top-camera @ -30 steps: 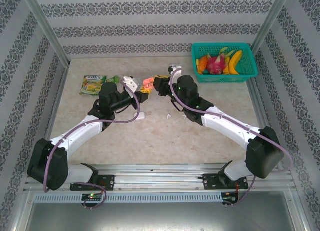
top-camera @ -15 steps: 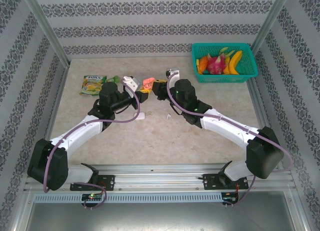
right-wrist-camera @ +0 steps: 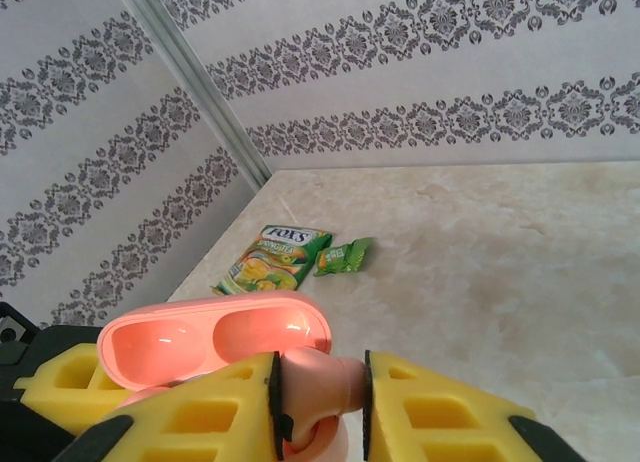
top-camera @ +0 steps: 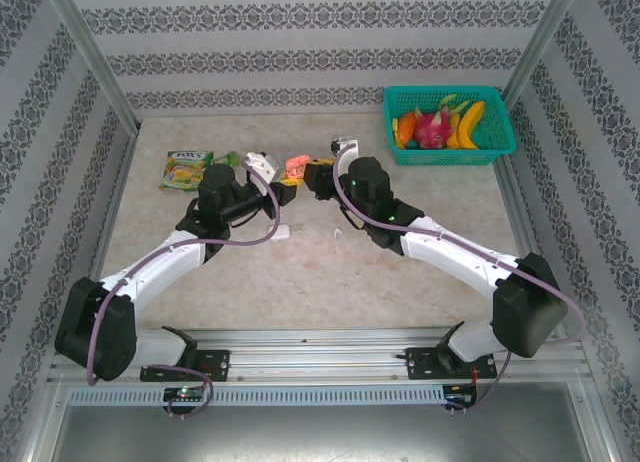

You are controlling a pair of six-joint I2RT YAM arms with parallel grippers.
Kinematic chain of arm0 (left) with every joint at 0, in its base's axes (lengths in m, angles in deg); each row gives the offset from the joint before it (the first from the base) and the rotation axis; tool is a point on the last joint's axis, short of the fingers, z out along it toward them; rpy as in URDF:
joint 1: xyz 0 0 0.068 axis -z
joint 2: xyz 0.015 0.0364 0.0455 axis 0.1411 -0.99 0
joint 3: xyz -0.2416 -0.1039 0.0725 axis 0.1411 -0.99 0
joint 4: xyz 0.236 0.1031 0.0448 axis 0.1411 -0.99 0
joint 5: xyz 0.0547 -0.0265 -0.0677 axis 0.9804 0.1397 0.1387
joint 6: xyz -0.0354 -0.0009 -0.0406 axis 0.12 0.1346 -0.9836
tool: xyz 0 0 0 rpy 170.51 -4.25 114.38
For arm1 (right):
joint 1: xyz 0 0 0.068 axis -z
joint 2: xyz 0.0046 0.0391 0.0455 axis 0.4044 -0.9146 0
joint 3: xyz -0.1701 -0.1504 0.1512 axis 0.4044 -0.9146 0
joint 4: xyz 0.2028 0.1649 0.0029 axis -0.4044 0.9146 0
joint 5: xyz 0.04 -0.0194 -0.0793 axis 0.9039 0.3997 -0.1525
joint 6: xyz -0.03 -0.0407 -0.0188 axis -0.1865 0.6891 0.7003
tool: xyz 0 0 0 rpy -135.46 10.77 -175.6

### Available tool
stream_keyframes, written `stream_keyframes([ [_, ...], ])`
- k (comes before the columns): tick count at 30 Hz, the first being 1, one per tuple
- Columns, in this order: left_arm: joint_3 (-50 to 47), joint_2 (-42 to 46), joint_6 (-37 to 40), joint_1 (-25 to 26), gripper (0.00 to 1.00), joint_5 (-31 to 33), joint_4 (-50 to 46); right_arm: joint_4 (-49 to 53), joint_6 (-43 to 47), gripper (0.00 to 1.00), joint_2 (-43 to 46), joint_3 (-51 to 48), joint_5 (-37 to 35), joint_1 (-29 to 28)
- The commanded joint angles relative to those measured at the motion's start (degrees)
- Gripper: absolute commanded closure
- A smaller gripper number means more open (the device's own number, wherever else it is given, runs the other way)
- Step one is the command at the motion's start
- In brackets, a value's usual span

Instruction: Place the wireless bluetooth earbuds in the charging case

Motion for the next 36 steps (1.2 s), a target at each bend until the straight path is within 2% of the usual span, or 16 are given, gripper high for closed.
stream_keyframes([
  [1,0.14,1.19,-0.79,0.84,1.00,-1.49,5.04,2.30,-0.67,0.69,-1.11,1.54,1.63,-0.42],
  [9,-1.92,0.08,-0.88,0.88,1.00,-0.45,7.26,2.18,-4.11,0.58,-0.27,1.74,4.81,1.73],
  [21,-4.15,-2.06,-1.50,0.88,1.00,0.14,10.69,1.29,-9.01,0.34,2.18,4.02,11.03,4.90],
  [25,-4.58,-2.22,-1.42,0.84,1.00,0.39,11.08,1.11,-10.54,0.28,3.75,4.38,12.41,6.06],
  [30,-4.77,-2.08,-0.64,0.88,1.00,0.23,10.97,2.58,-14.12,0.29,6.28,2.56,12.96,10.18],
  [34,-4.70,-1.60,-0.28,0.84,1.00,-0.79,10.98,4.50,-18.17,0.43,5.51,0.92,17.21,15.42],
  [36,-4.48,-1.49,-0.33,0.83,1.00,-1.60,10.97,4.86,-19.97,0.54,3.68,0.69,20.79,17.54],
])
